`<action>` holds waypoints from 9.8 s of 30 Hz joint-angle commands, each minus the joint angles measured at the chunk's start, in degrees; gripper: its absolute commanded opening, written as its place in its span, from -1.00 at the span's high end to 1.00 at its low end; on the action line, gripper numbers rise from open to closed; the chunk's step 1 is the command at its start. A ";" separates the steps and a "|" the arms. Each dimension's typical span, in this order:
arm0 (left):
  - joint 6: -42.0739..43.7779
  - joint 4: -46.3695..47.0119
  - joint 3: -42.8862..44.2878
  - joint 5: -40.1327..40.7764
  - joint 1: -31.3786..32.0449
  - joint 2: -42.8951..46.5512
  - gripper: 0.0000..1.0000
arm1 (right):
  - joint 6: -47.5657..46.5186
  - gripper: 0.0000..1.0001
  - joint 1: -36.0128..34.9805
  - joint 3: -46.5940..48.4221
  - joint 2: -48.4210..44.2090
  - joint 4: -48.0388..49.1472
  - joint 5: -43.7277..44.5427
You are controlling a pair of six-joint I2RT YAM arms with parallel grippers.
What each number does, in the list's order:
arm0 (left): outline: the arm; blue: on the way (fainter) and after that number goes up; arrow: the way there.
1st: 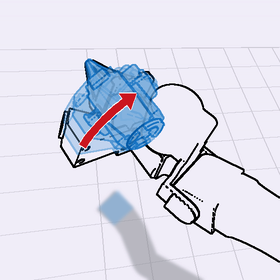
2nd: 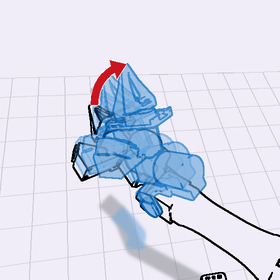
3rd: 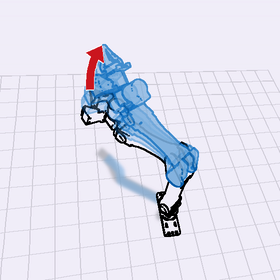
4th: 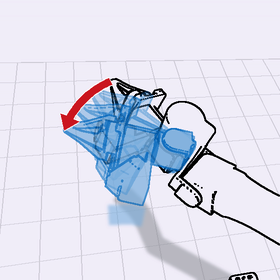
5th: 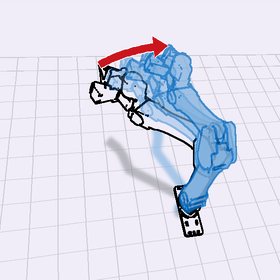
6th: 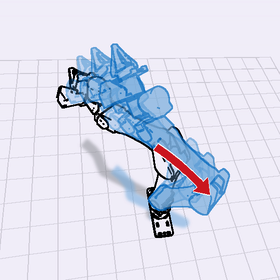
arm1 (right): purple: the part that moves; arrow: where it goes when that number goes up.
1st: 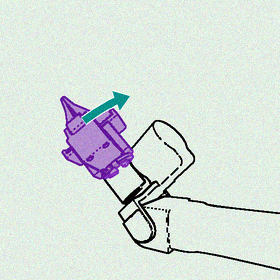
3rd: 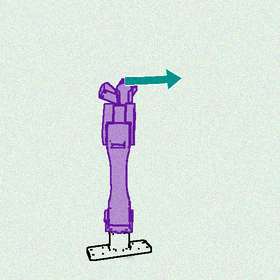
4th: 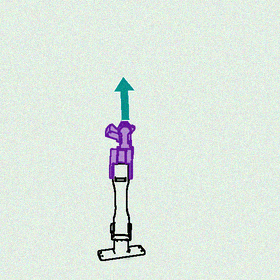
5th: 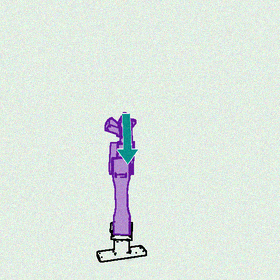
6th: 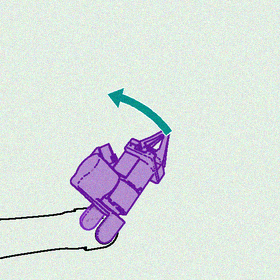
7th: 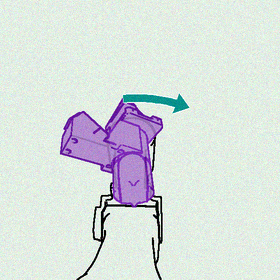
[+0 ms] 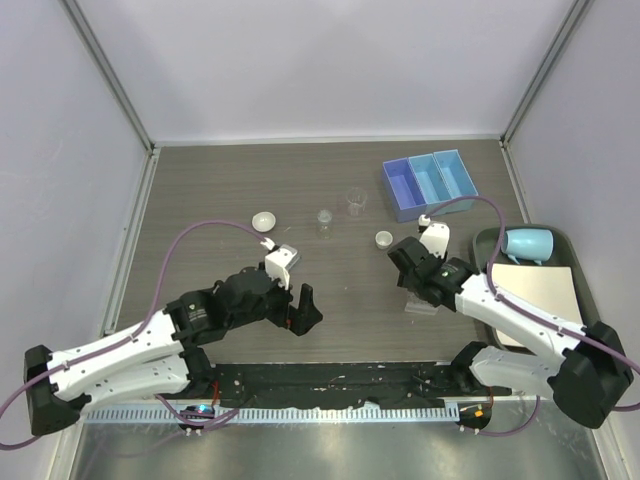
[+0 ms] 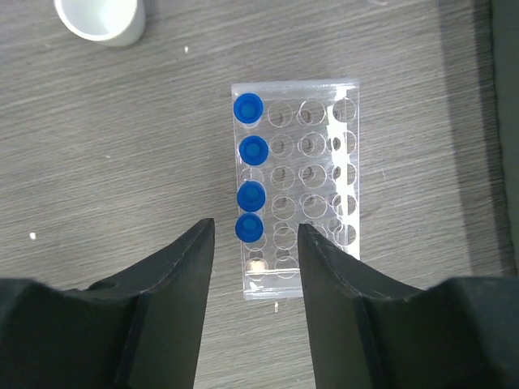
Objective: Organize the chemistry lab equipment
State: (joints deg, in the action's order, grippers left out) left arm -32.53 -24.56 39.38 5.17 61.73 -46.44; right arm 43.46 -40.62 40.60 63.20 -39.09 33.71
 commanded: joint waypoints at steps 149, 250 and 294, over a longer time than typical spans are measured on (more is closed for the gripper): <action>-4.38 -10.60 5.45 3.09 -15.24 -5.77 -1.00 | -12.97 0.36 15.22 60.12 60.20 9.30 -20.71; -4.99 -10.60 4.13 0.10 -15.33 -5.68 -1.00 | -31.67 0.99 17.77 63.02 62.57 7.90 -36.52; -5.79 -10.86 2.99 -1.65 -15.24 -1.73 -0.99 | -6.20 0.99 7.57 71.63 68.02 0.69 -13.85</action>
State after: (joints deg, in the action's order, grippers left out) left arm -37.58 -35.75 42.61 4.40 46.70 -49.43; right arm 34.28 -32.75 108.44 129.64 -36.75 17.37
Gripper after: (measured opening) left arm 0.996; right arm 0.173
